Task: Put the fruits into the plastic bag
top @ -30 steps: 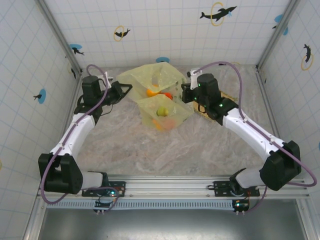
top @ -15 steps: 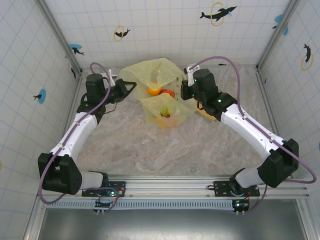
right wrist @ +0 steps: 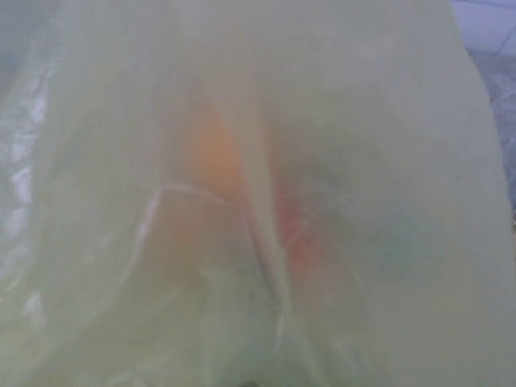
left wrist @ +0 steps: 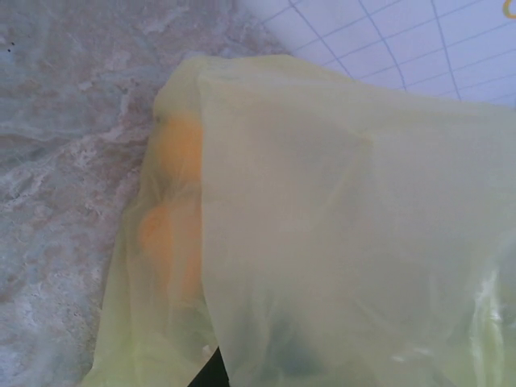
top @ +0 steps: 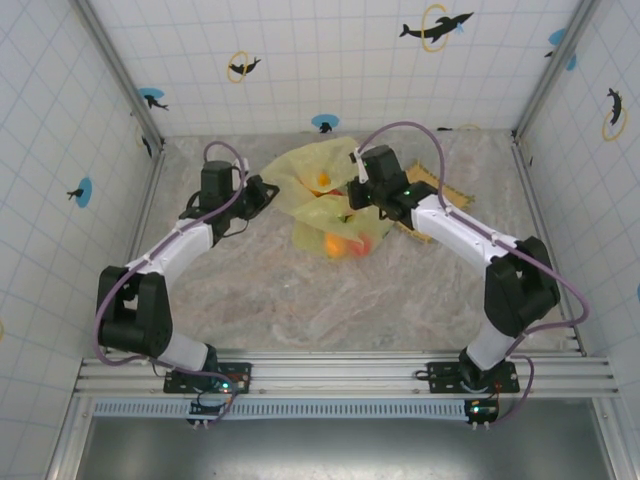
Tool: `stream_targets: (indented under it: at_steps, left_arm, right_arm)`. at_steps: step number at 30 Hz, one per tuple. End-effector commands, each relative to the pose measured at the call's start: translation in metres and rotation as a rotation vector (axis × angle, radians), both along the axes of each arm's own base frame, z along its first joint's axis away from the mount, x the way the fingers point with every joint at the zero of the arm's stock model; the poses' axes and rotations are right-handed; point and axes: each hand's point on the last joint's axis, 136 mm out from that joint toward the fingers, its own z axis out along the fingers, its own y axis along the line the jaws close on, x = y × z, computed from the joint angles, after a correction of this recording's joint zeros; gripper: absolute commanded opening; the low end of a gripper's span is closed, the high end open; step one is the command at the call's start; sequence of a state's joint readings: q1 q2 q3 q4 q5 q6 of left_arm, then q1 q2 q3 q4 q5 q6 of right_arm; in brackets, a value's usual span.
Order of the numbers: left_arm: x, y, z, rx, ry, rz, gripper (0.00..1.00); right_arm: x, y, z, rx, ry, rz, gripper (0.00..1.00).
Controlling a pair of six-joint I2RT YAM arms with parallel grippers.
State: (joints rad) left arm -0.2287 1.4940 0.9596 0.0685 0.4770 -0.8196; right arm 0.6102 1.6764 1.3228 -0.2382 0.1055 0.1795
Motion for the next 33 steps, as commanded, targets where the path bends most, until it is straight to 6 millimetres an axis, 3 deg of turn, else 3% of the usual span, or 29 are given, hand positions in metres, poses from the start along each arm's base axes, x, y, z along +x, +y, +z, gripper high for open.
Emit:
stream_targets:
  at_steps: [1,4,7,11,15,17,21,27,30,33]
  left_arm:
    - [0.009,0.013,0.018,-0.001,-0.069,0.043,0.00]
    - [0.008,0.034,0.028,-0.019,-0.088,0.093,0.00]
    - [0.004,0.052,0.042,-0.061,-0.113,0.130,0.00]
    - [-0.003,0.058,0.065,-0.061,-0.161,0.141,0.00]
    - [-0.009,0.053,0.076,-0.093,-0.173,0.117,0.00]
    - [-0.012,0.049,0.072,-0.101,-0.160,0.102,0.00]
    - [-0.015,0.039,0.042,-0.079,-0.098,0.080,0.00]
    - [-0.015,0.023,0.005,-0.056,-0.020,0.032,0.00]
    - [-0.012,0.024,0.004,-0.057,-0.026,0.046,0.01]
    - [-0.009,0.025,0.016,-0.060,-0.065,0.053,0.16]
  right_arm:
    - [0.020,-0.012,0.020,-0.004,-0.048,-0.044,0.00]
    - [0.021,-0.020,0.020,-0.023,-0.039,-0.052,0.00]
    - [0.017,-0.028,0.034,-0.041,-0.059,-0.060,0.00]
    - [0.009,-0.037,0.055,-0.051,-0.088,-0.067,0.00]
    - [-0.005,-0.026,0.057,-0.040,-0.071,-0.020,0.00]
    - [-0.011,-0.018,0.049,-0.042,-0.053,0.001,0.00]
    - [-0.011,-0.014,0.020,-0.061,0.009,0.014,0.00]
    - [-0.006,-0.032,-0.001,-0.110,0.036,-0.037,0.00]
    - [-0.005,-0.033,-0.004,-0.101,0.050,-0.033,0.04]
    - [-0.006,-0.034,0.006,-0.088,0.033,-0.024,0.12]
